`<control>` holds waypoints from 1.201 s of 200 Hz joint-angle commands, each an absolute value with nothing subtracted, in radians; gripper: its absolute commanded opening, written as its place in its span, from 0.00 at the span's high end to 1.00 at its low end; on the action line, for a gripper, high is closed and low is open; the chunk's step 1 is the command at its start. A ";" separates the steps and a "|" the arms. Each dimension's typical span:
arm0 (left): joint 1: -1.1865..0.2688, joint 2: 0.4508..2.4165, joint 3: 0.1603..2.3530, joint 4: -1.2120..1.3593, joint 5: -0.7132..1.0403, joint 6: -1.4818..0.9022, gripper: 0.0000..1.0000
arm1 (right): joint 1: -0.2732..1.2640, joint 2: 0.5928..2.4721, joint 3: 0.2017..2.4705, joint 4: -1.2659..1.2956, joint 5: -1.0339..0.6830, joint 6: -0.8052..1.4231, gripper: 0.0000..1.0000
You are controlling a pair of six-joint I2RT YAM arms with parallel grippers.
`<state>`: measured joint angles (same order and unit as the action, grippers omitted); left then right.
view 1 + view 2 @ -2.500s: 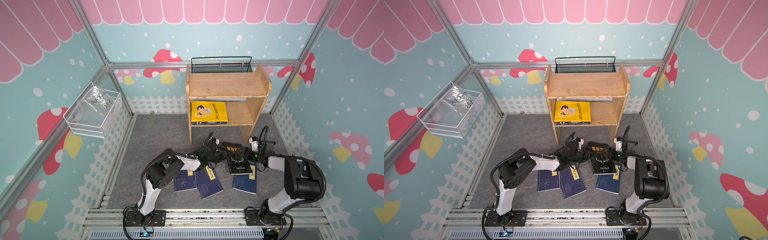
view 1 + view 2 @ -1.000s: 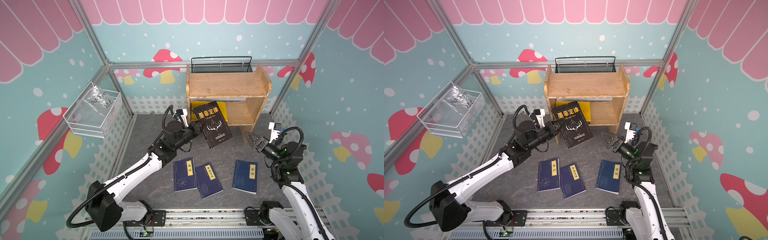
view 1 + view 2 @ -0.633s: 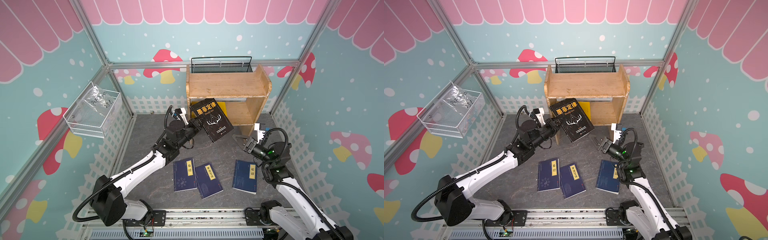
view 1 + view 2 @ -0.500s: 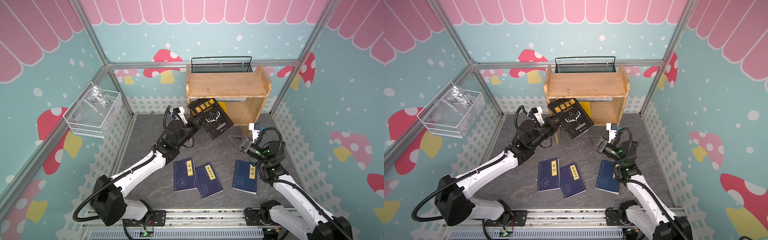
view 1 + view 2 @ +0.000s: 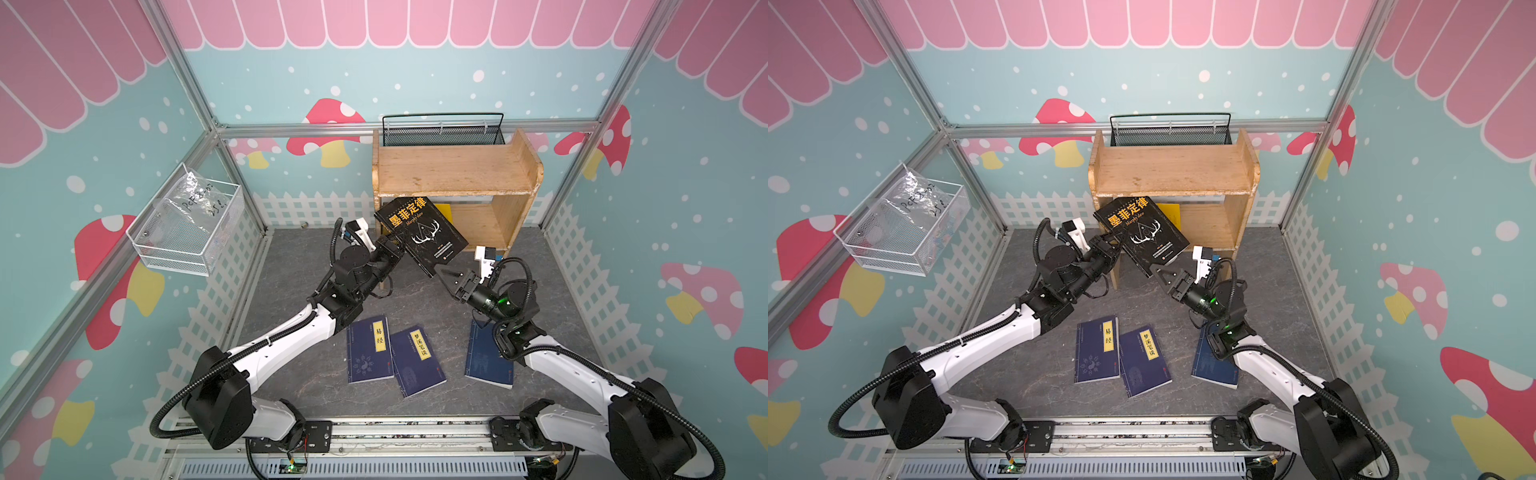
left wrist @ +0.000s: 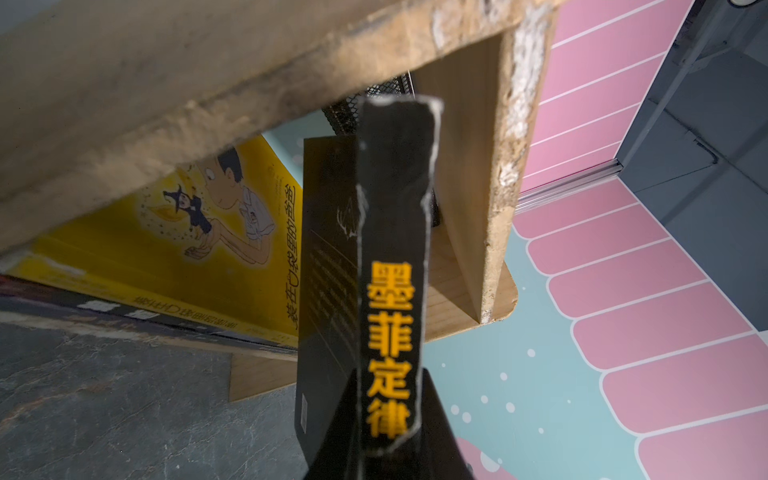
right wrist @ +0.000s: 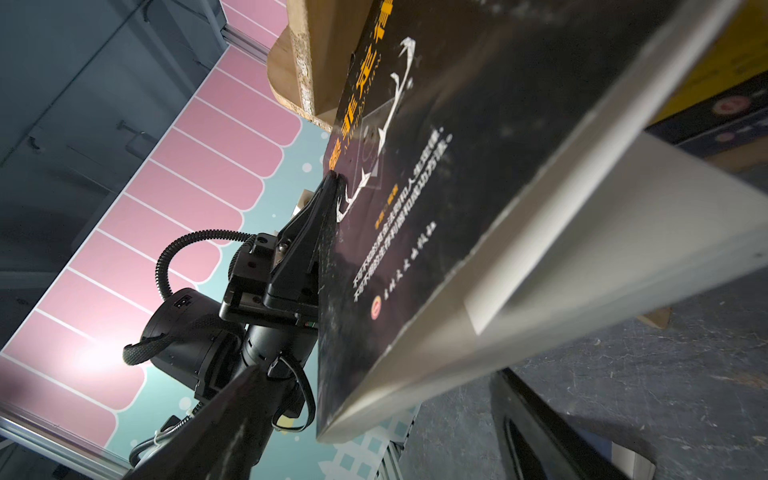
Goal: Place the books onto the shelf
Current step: 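Grasp the black book's lower edge with the right gripper beside the left gripper, then insert the black book onto the yellow book with the right gripper while the left releases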
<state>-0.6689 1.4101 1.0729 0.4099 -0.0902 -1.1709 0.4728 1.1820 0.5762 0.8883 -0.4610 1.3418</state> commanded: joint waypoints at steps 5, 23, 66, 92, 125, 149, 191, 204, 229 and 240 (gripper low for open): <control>-0.686 1.413 1.088 0.534 -0.139 -1.180 1.00 | 0.510 1.218 0.601 0.954 -0.371 1.369 0.20; -0.693 1.423 1.089 0.542 -0.159 -1.180 1.00 | 0.534 1.230 0.593 0.979 -0.328 1.377 0.27; -0.715 1.439 1.088 0.555 -0.195 -1.167 1.00 | 0.556 1.204 0.571 0.994 -0.172 1.374 0.67; -0.722 1.442 1.088 0.558 -0.204 -1.158 1.00 | 0.557 1.197 0.580 0.986 -0.111 1.360 0.81; -0.724 1.439 1.088 0.522 -0.190 -1.158 0.90 | 0.552 1.184 0.651 0.843 -0.075 1.273 0.89; -0.723 1.422 1.073 0.487 -0.192 -1.137 0.65 | 0.520 1.175 0.699 0.745 -0.100 1.235 0.89; -0.713 1.367 1.055 0.358 -0.198 -1.087 0.41 | 0.401 1.202 0.784 0.626 -0.266 1.196 0.90; -0.709 1.346 1.037 0.338 -0.201 -1.080 0.37 | 0.372 1.219 0.796 0.626 -0.312 1.192 0.90; -0.704 1.295 0.995 0.285 -0.201 -1.055 0.34 | 0.327 1.264 0.848 0.605 -0.411 1.151 0.90; -0.702 1.262 0.976 0.254 -0.208 -1.034 0.33 | 0.315 1.279 0.882 0.576 -0.452 1.135 0.89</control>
<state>-0.7109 1.3212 1.0199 0.3470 -0.1909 -1.0843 0.3347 1.2644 0.7883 0.5472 -0.3202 1.1976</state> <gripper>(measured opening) 0.661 0.163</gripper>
